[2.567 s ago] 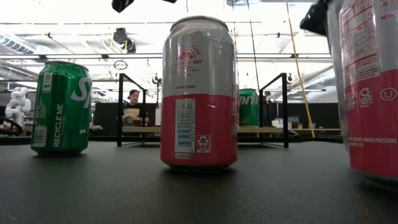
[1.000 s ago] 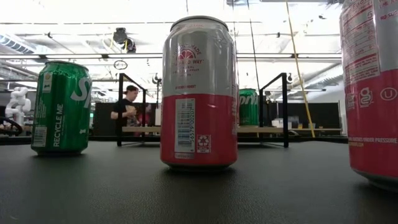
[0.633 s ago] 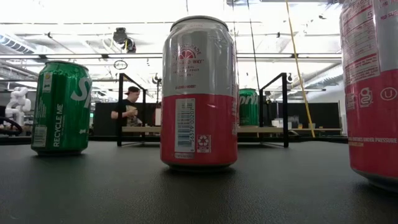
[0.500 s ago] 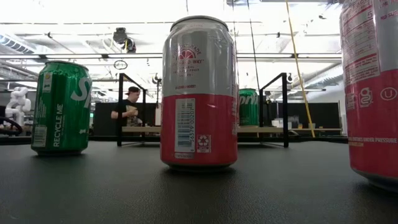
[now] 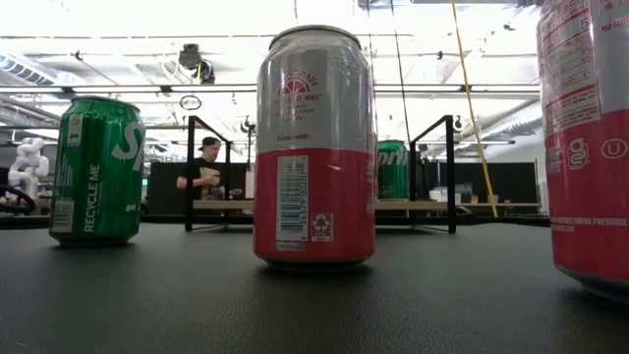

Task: Place canned beverage on shelf
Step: Put the white soda can on the shelf

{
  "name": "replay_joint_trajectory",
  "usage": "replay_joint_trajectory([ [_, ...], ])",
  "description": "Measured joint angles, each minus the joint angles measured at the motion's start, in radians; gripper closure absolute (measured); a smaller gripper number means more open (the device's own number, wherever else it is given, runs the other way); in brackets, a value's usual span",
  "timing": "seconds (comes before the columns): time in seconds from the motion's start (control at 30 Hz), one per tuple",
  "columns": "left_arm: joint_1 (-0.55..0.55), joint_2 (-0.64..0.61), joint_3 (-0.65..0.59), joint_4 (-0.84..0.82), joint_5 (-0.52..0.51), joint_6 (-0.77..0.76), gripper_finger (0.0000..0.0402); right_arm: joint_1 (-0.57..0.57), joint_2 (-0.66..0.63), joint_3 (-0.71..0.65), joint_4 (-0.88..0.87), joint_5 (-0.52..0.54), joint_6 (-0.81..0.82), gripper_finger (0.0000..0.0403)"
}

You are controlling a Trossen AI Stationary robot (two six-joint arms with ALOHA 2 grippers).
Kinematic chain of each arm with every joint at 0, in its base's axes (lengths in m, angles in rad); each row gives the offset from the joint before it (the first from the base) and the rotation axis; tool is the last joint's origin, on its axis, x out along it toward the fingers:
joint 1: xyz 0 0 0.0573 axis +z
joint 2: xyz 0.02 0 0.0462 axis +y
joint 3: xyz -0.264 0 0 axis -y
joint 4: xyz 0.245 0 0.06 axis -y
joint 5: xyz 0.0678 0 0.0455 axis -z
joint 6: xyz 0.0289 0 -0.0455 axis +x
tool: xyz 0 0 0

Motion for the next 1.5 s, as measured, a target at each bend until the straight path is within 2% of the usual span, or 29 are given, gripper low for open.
replay_joint_trajectory([
  [0.3, -0.009, -0.015, 0.001, 0.177, 0.149, -0.154, 0.0159, 0.002, -0.051, 0.044, 0.087, -0.081, -0.247, 0.0085],
  [0.47, -0.002, -0.013, 0.001, 0.27, 0.269, -0.241, 0.0158, -0.001, -0.095, 0.045, 0.18, -0.072, -0.415, 0.0077],
  [0.63, 0.027, -0.012, 0.001, 0.399, 0.409, -0.325, 0.0157, -0.005, -0.11, 0.045, 0.228, -0.076, -0.509, 0.0076],
  [0.87, 0.061, -0.012, 0.001, 0.556, 0.463, -0.353, 0.0157, -0.034, -0.101, 0.045, 0.302, -0.247, -0.517, 0.0076],
  [1.13, 0.084, -0.012, 0.001, 0.636, 0.476, -0.355, 0.0157, -0.064, -0.084, 0.044, 0.328, -0.259, -0.503, 0.0076],
  [1.3, 0.1, -0.009, 0.001, 0.639, 0.489, -0.352, 0.0157, -0.073, -0.039, 0.044, 0.441, -0.266, -0.465, 0.0075],
  [1.5, 0.111, -0.003, 0.002, 0.671, 0.506, -0.348, 0.0157, -0.085, 0.014, 0.044, 0.573, -0.335, -0.413, 0.0076],
])
